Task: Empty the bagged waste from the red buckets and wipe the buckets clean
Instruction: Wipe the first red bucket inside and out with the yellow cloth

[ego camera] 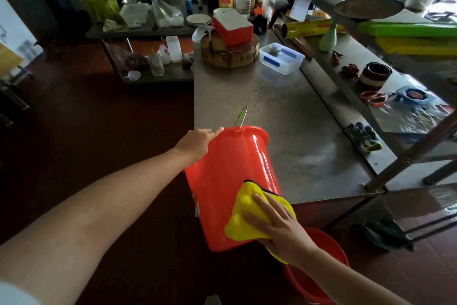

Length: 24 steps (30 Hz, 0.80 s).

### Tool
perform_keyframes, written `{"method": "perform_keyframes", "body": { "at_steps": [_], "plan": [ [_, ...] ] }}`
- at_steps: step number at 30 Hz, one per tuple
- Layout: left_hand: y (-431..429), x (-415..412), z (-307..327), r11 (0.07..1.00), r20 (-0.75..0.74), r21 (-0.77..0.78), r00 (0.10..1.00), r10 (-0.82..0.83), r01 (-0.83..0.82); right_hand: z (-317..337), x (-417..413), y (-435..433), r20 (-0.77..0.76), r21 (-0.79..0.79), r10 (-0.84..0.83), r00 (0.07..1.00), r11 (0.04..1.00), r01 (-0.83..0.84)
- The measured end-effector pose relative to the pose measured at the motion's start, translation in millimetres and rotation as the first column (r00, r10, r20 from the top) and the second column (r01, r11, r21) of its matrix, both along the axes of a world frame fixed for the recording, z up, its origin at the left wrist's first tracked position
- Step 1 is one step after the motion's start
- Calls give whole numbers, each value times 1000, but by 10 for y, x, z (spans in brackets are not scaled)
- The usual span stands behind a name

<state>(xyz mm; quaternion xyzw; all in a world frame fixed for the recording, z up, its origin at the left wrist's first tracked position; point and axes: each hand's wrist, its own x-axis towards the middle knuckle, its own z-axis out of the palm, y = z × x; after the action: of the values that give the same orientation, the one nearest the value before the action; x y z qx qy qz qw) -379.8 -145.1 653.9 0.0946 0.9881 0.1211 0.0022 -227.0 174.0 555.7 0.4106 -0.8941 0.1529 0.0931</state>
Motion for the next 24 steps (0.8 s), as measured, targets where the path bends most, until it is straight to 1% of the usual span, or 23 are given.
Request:
{"method": "perform_keyframes", "body": {
  "at_steps": [3, 8, 13, 18, 21, 24],
  "plan": [
    [-83, 41, -43, 999, -5, 34, 1000, 7, -7, 91, -128, -114, -7, 132, 111, 994, 985, -110],
    [-221, 61, -105, 998, -31, 66, 999, -20, 22, 328, -463, -407, 70, 210, 233, 970, 947, -243],
    [-330, 80, -168, 995, -68, 86, 997, -43, 49, 568, -1000, -733, 117, 225, 226, 967, 942, -247],
    [-463, 72, -180, 990, -70, 121, 995, -66, 74, 770, -1472, -1047, 98, 193, 185, 978, 960, -201],
    [-504, 85, -154, 989, -45, 127, 997, -68, 73, 796, -1538, -1165, 90, 167, 170, 981, 969, -183],
    [-536, 75, -147, 989, -28, 133, 998, -61, 65, 722, -1388, -1104, 89, 161, 190, 978, 966, -202]
  ]
}}
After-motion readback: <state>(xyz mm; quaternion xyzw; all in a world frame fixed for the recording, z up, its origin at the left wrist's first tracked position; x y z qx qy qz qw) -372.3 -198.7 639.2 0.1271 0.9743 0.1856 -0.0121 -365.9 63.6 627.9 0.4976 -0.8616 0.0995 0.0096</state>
